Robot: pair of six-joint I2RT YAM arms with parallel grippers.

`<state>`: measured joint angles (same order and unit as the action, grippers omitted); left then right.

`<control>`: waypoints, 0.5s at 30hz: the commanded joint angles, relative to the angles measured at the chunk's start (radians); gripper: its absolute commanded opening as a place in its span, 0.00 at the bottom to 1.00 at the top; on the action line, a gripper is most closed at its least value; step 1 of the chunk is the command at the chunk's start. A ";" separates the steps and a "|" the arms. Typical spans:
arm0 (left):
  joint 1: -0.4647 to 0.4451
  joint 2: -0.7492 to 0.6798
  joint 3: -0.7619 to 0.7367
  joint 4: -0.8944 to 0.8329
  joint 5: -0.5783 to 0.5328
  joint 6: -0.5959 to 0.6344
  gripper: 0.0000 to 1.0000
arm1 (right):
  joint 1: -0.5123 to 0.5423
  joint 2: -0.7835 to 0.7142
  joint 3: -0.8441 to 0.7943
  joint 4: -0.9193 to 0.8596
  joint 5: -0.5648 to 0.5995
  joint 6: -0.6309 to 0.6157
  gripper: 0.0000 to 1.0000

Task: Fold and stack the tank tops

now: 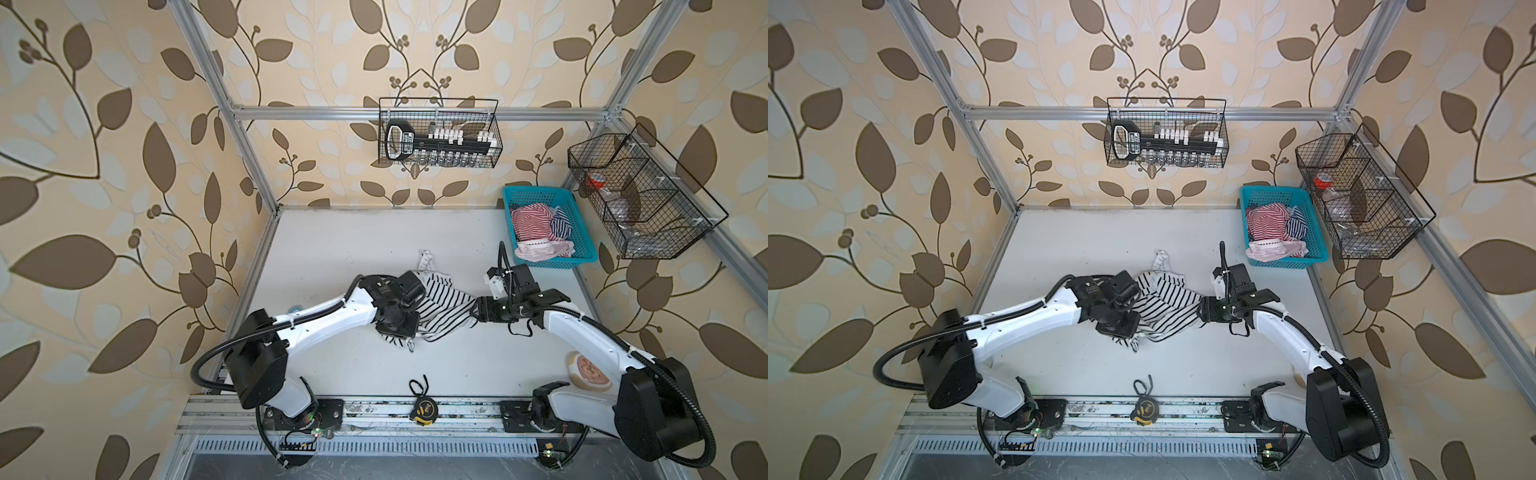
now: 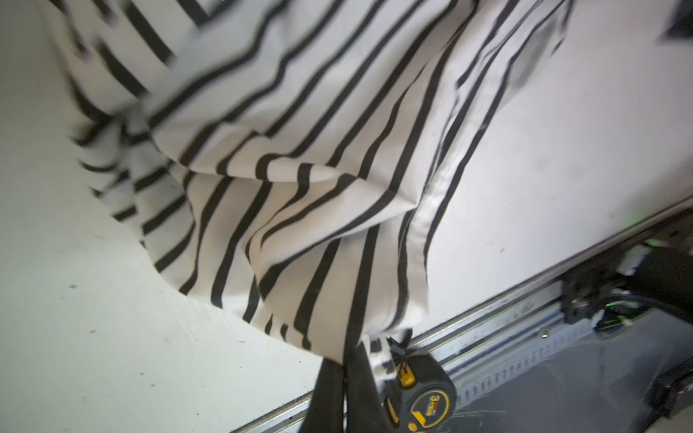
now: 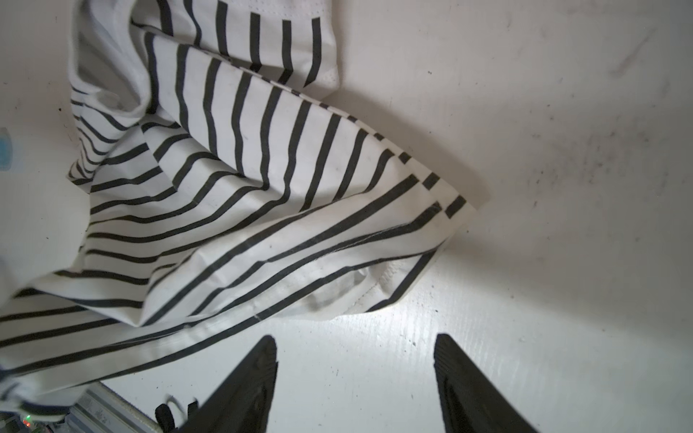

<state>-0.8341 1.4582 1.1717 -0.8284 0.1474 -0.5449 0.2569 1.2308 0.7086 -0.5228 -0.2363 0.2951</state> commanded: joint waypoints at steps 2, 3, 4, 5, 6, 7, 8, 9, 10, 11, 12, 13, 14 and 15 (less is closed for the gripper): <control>0.051 -0.062 0.048 -0.106 -0.035 0.071 0.00 | -0.003 0.019 -0.031 0.037 -0.035 0.019 0.67; 0.057 -0.063 0.052 -0.113 -0.034 0.077 0.00 | -0.003 0.025 -0.034 0.047 -0.038 0.023 0.67; 0.062 -0.063 0.054 -0.119 -0.035 0.079 0.00 | -0.003 0.032 -0.036 0.056 -0.040 0.028 0.67; 0.065 -0.065 0.053 -0.121 -0.035 0.080 0.00 | -0.003 0.037 -0.038 0.063 -0.040 0.031 0.67; 0.070 -0.068 0.051 -0.121 -0.035 0.080 0.00 | -0.003 0.043 -0.039 0.070 -0.043 0.033 0.67; 0.072 -0.071 0.049 -0.120 -0.034 0.079 0.00 | -0.004 0.049 -0.044 0.078 -0.045 0.034 0.67; 0.074 -0.075 0.048 -0.118 -0.035 0.079 0.00 | -0.002 0.056 -0.046 0.083 -0.044 0.035 0.67; 0.076 -0.078 0.049 -0.117 -0.036 0.076 0.00 | -0.004 0.066 -0.051 0.091 -0.040 0.036 0.67; 0.079 -0.083 0.048 -0.116 -0.039 0.074 0.00 | -0.002 0.078 -0.054 0.096 -0.041 0.037 0.65; 0.082 -0.086 0.046 -0.113 -0.041 0.072 0.00 | -0.003 0.090 -0.055 0.100 -0.041 0.038 0.64; 0.085 -0.091 0.048 -0.110 -0.043 0.070 0.00 | -0.003 0.104 -0.060 0.107 -0.047 0.040 0.63; 0.088 -0.094 0.047 -0.106 -0.043 0.067 0.00 | -0.002 0.120 -0.064 0.114 -0.049 0.041 0.62; 0.091 -0.097 0.050 -0.104 -0.044 0.064 0.00 | 0.001 0.131 -0.065 0.116 -0.045 0.045 0.61; 0.093 -0.099 0.051 -0.100 -0.044 0.063 0.00 | 0.005 0.143 -0.064 0.115 -0.034 0.045 0.61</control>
<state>-0.7570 1.3956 1.2110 -0.9161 0.1223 -0.4927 0.2573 1.3468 0.6655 -0.4206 -0.2665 0.3351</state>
